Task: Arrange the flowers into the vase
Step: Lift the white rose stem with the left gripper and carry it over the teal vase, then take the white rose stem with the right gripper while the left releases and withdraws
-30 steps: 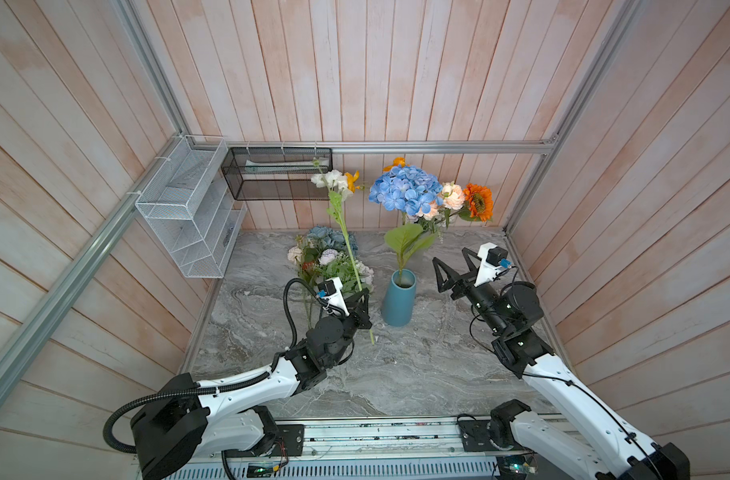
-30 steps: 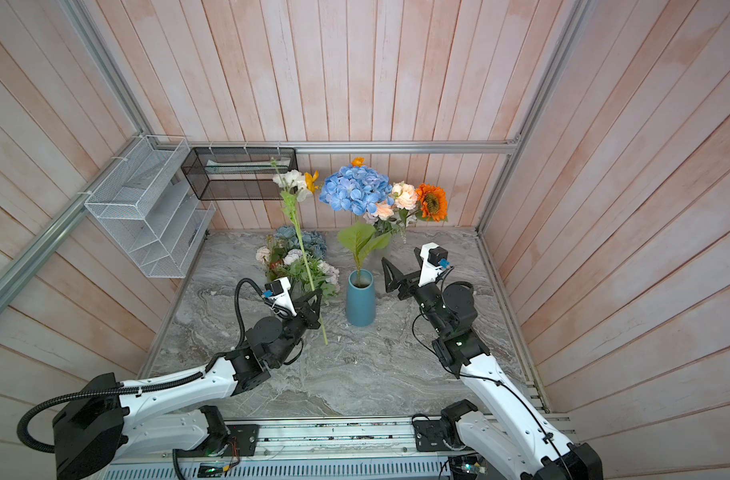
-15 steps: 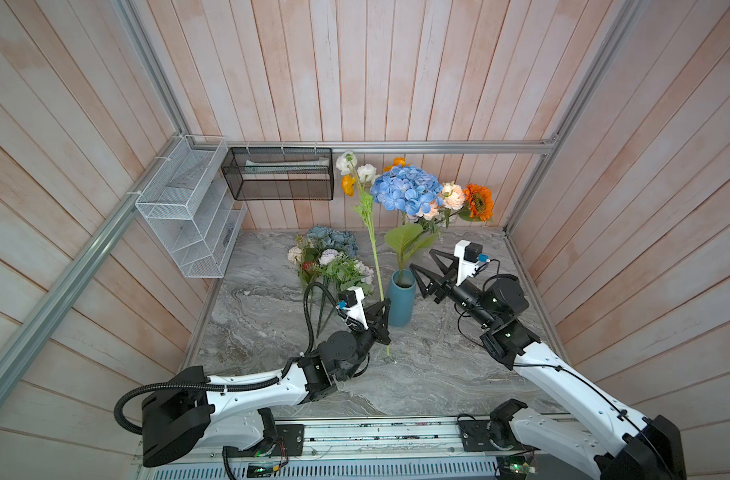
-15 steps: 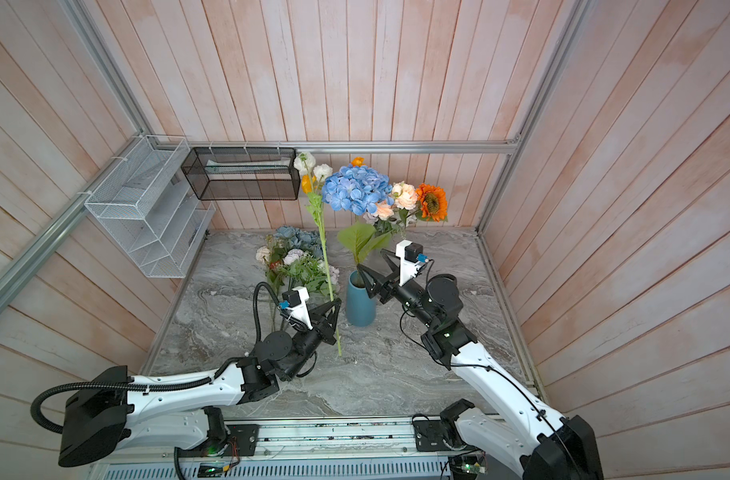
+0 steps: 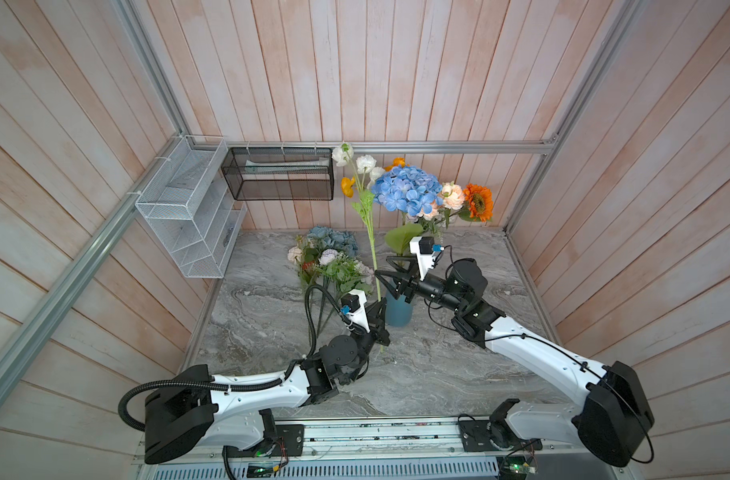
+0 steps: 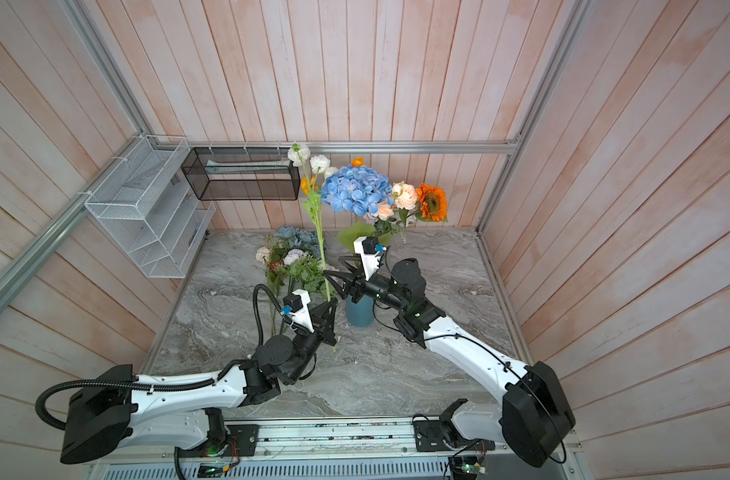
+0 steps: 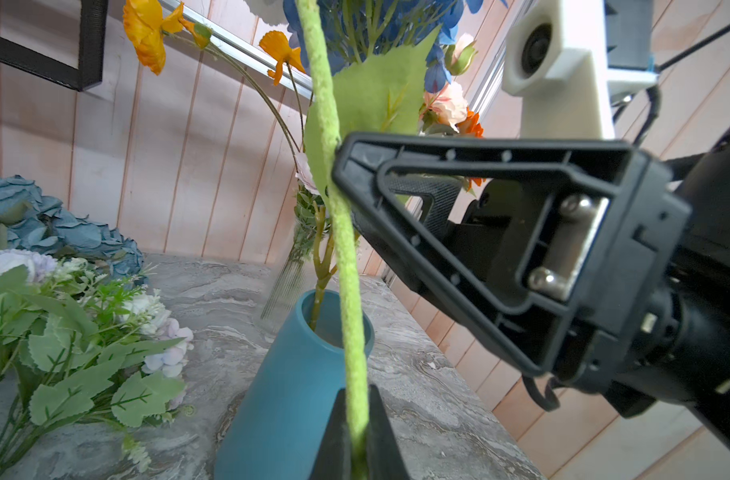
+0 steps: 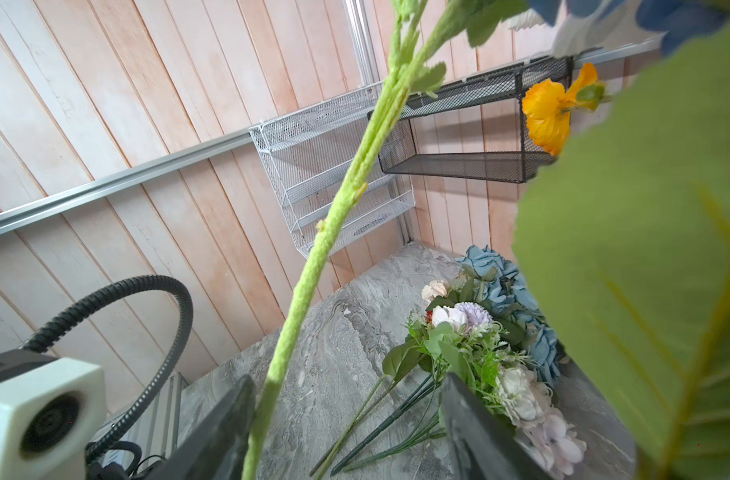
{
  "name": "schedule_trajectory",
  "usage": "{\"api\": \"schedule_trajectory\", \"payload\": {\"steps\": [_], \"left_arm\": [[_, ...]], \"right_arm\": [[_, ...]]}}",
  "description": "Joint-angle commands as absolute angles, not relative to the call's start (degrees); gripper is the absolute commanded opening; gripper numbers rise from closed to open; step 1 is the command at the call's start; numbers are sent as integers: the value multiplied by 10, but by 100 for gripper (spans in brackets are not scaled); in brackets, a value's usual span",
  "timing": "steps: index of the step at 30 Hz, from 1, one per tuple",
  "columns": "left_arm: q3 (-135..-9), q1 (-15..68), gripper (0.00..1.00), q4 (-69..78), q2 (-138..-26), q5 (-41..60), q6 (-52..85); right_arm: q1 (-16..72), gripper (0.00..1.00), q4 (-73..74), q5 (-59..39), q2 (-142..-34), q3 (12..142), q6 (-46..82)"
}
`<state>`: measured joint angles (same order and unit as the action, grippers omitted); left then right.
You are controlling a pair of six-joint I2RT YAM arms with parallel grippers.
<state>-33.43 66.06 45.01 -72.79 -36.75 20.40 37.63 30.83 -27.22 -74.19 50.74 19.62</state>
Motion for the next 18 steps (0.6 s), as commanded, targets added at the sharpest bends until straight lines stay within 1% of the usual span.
{"api": "schedule_trajectory", "payload": {"steps": [1, 5, 6, 7, 9, 12, 18], "left_arm": [[-326, 664, 0, 479, -735, -388, 180], [-327, 664, 0, 480, -740, -393, 166], [-325, 664, 0, 481, -740, -395, 167], [-325, 664, 0, 481, -740, -395, 167], [-324, 664, 0, 482, -741, -395, 167], [-324, 664, 0, 481, -740, -396, 167], [-325, 663, 0, 474, -741, -398, 173]], "right_arm": [[385, 67, 326, -305, -754, 527, 217], [392, 63, 332, -314, -761, 528, 223], [393, 60, 332, -315, -763, 529, 224], [394, 55, 331, -315, -764, 529, 225], [394, 40, 329, -316, -766, 531, 225], [394, 23, 327, -320, -768, 533, 227], [394, 8, 326, -326, -771, 539, 227]]}}
